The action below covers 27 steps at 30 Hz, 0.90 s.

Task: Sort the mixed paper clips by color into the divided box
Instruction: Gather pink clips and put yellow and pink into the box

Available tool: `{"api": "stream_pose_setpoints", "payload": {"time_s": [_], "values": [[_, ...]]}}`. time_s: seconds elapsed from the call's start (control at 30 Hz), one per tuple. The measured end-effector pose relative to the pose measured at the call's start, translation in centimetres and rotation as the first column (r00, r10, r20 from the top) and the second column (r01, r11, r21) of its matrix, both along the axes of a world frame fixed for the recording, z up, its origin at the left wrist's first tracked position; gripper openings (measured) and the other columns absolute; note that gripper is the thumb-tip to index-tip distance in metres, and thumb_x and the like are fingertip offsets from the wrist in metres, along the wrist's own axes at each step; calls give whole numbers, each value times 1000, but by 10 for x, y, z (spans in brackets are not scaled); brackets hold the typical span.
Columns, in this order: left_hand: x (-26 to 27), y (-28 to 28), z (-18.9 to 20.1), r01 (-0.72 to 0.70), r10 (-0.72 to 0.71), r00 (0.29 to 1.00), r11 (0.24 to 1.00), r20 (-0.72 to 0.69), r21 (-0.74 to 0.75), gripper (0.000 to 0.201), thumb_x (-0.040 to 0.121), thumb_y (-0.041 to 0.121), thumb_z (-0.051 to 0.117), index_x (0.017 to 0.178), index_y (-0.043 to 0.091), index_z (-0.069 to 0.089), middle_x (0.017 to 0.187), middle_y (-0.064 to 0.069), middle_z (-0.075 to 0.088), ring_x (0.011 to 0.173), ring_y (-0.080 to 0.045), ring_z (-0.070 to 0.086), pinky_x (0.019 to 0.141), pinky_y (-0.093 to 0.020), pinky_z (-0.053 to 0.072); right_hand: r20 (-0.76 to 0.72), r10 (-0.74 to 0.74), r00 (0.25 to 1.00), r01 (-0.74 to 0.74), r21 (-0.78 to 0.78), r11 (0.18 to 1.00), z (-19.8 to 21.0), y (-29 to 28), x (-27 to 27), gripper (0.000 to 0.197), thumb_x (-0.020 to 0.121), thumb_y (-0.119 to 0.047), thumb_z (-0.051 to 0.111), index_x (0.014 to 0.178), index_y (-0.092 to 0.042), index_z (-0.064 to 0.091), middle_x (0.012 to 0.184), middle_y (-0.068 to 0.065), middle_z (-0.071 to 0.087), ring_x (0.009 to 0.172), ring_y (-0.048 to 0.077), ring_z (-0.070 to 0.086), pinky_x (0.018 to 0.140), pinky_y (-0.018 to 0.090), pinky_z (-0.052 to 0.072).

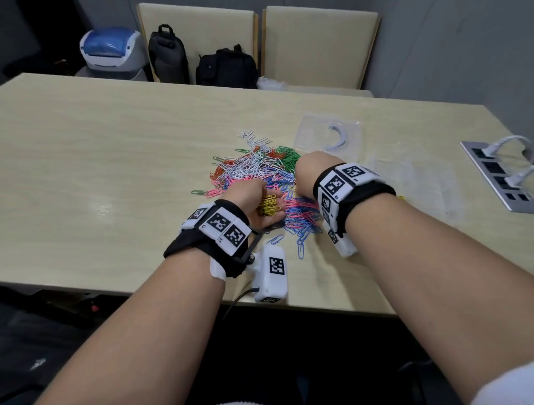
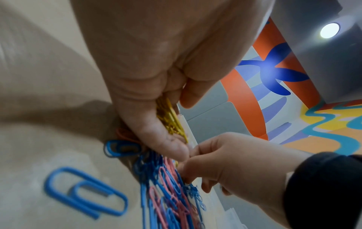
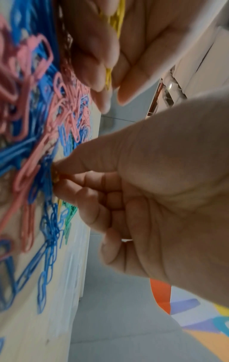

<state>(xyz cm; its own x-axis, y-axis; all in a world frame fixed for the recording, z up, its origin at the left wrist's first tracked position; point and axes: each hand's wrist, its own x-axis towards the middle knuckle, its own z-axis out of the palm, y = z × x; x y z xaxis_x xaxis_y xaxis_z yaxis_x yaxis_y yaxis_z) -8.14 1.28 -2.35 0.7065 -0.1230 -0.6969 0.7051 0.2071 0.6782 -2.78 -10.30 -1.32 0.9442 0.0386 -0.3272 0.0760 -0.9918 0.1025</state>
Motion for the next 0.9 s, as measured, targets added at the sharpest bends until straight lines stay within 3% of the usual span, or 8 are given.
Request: {"api": "stream_pose_setpoints", "payload": {"time_s": [0.13,0.3,0.47,0.57,0.63,0.7,0.8,0.9], "values": [[2,0,0,8,-8,1000,1000,4,13,41,104,26,29,83,3,56,71,-9,54,65,-18,55,61,-28,50,56,-34,998,30,60,998,5,-5,-11,31,89,-25,61,62,-11,52,65,4,54,57,20,50,59,29,42],[10,-1,-2,-32,32,999,999,40,4,36,103,25,33,84,3,53,75,-11,55,67,-21,56,58,-31,54,12,84,996,-85,189,978,25,-4,-17,26,88,-31,60,97,-9,69,90,7,66,84,23,60,69,30,46],[14,-7,-2,-107,109,992,993,56,-40,25,100,18,40,80,9,53,79,-9,59,66,-21,59,53,-30,57,-60,88,994,-64,322,944,39,5,-16,20,87,-28,63,93,-12,75,87,4,71,76,15,62,61,23,45],[11,-4,3,-37,37,999,999,2,-10,43,104,28,30,77,4,54,70,-11,56,63,-19,56,57,-29,54,43,13,999,-20,153,988,32,-1,-1,21,90,-22,57,93,-8,73,91,8,70,84,24,64,70,30,49],[10,-1,4,-13,13,1000,1000,3,-3,44,105,29,27,80,4,55,71,-10,55,64,-18,55,60,-28,52,88,-40,995,34,63,997,17,-10,10,15,88,-20,59,85,-10,69,79,5,63,77,27,60,68,30,48],[8,0,3,-10,10,1000,1000,0,-9,43,105,28,27,82,4,55,72,-10,55,65,-18,55,63,-29,51,81,-59,995,61,-12,998,-5,-22,26,14,72,-26,72,81,-16,69,75,0,63,72,28,61,72,37,54],[6,0,1,-18,18,1000,1000,-7,-15,40,104,25,28,84,5,55,73,-10,55,65,-18,55,65,-29,51,53,-58,997,58,-7,998,-24,-28,34,21,64,-26,76,83,-19,71,82,0,68,76,28,65,75,46,57],[5,0,1,-8,8,1000,1000,-3,-15,39,104,24,28,85,4,55,75,-10,55,67,-18,55,67,-29,51,73,-21,997,23,-29,999,-11,-22,18,20,68,-28,75,64,-13,63,64,2,58,68,30,61,73,46,57]]}}
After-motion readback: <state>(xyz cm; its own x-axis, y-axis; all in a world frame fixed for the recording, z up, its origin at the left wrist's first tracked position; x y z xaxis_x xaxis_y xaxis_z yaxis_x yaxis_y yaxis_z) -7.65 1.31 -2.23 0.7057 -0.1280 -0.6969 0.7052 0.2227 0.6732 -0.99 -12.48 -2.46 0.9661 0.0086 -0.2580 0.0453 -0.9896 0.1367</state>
